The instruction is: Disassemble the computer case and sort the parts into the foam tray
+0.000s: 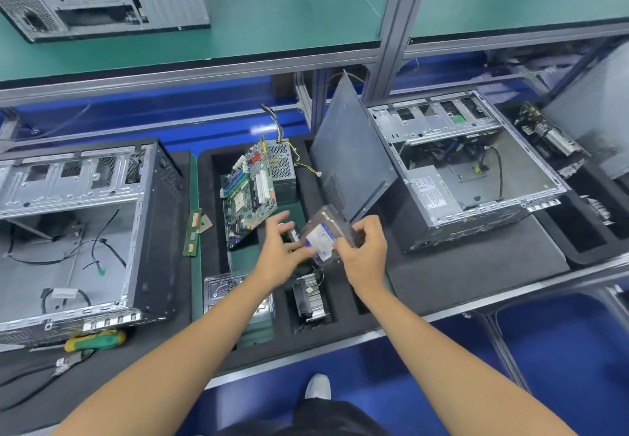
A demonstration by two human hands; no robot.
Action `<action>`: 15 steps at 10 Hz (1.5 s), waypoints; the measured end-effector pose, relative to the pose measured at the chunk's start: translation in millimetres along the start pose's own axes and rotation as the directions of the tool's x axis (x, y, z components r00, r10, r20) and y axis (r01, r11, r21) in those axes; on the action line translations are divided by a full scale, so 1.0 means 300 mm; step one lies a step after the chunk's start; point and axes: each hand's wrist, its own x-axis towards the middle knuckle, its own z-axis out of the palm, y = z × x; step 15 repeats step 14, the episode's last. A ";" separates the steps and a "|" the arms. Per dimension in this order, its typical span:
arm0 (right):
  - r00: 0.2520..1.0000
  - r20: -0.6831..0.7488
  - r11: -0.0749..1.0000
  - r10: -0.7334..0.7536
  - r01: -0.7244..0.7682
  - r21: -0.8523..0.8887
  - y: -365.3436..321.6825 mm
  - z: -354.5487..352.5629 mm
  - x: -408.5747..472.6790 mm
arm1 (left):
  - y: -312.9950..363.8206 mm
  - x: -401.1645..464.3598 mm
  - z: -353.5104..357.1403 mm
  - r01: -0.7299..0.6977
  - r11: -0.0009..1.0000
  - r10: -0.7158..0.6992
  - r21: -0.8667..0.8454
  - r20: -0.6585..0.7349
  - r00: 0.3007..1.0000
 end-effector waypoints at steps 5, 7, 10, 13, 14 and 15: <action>0.967 0.187 0.912 0.170 -0.083 -0.401 0.101 -0.130 -0.009 | 0.006 0.097 0.307 -0.139 0.911 0.017 0.388 0.303 0.953; 0.924 0.296 0.890 0.243 -0.092 -0.446 0.095 -0.081 -0.032 | -0.052 0.084 0.263 -0.131 0.843 -0.012 0.521 0.263 0.965; 0.841 0.333 0.786 0.426 -0.162 -0.597 0.200 -0.059 -0.043 | -0.099 0.101 0.313 -0.146 0.562 -0.068 0.814 0.221 0.973; 0.937 0.228 0.616 0.264 0.018 -0.788 0.206 0.000 -0.089 | -0.108 0.086 0.189 -0.184 0.718 -0.040 0.671 0.305 0.952; 0.969 0.210 0.664 0.128 0.074 -0.744 0.171 0.069 -0.111 | -0.117 0.070 0.114 -0.145 0.828 0.002 0.541 0.256 0.967; 0.969 0.210 0.664 0.128 0.074 -0.744 0.171 0.069 -0.111 | -0.117 0.070 0.114 -0.145 0.828 0.002 0.541 0.256 0.967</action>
